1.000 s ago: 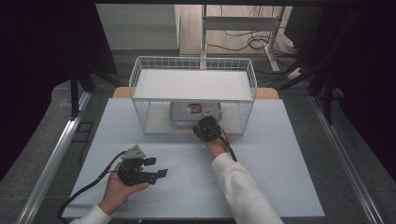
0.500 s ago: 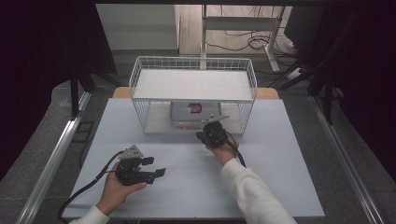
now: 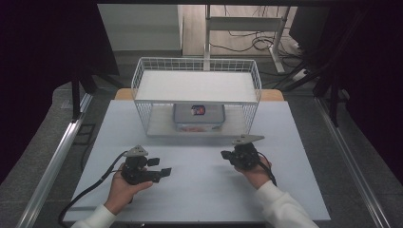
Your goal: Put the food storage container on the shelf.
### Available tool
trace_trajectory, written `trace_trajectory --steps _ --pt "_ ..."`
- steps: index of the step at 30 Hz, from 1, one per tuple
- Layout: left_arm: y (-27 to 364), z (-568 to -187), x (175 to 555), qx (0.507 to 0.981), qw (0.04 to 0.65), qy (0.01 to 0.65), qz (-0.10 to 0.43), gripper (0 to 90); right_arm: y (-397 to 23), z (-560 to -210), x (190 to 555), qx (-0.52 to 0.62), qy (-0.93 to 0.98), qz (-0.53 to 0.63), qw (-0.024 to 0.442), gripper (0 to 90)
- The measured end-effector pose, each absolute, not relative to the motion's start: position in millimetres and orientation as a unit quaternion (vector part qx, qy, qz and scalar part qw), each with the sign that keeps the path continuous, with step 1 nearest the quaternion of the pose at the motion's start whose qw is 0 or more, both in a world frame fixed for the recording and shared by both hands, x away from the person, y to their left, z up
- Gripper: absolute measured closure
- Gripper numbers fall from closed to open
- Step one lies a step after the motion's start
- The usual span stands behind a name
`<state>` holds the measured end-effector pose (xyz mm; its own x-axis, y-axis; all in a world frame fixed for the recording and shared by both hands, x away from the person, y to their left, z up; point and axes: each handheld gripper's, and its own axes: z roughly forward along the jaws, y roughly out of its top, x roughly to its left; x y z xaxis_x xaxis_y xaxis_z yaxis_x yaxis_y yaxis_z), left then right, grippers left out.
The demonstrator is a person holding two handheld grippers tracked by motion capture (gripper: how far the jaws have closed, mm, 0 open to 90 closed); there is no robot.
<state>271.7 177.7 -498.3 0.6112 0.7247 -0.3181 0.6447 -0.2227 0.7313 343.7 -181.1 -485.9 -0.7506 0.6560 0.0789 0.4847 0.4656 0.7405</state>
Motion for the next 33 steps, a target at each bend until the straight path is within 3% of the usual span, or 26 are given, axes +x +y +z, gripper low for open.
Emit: trace_trajectory --steps 9,17,19,20,21,23,27,33 --pt "177 -499 265 0.794 0.424 0.429 0.072 29.6 -242 -484 295 0.376 0.831 0.396 0.103 88.7" --pt "180 -494 258 0.792 0.427 0.427 0.089 29.3 -262 -479 270 0.398 0.811 0.412 0.119 85.5" --pt "180 -494 259 0.792 0.428 0.426 0.088 29.3 -263 -478 271 0.401 0.805 0.415 0.135 75.2" --pt "180 -494 260 0.792 0.429 0.426 0.087 29.2 -263 -478 272 0.404 0.801 0.416 0.145 66.7" --pt "181 -494 260 0.792 0.429 0.426 0.086 29.1 -263 -478 272 0.408 0.794 0.421 0.161 52.5" --pt "181 -494 260 0.790 0.432 0.426 0.086 28.6 -262 -478 272 0.408 0.788 0.426 0.175 39.1" --pt "183 -493 262 0.790 0.435 0.424 0.087 28.3 -262 -481 275 0.406 0.794 0.425 0.155 25.9" --pt "183 -494 264 0.789 0.432 0.428 0.088 27.4 -261 -479 278 0.406 0.793 0.423 0.164 21.2"
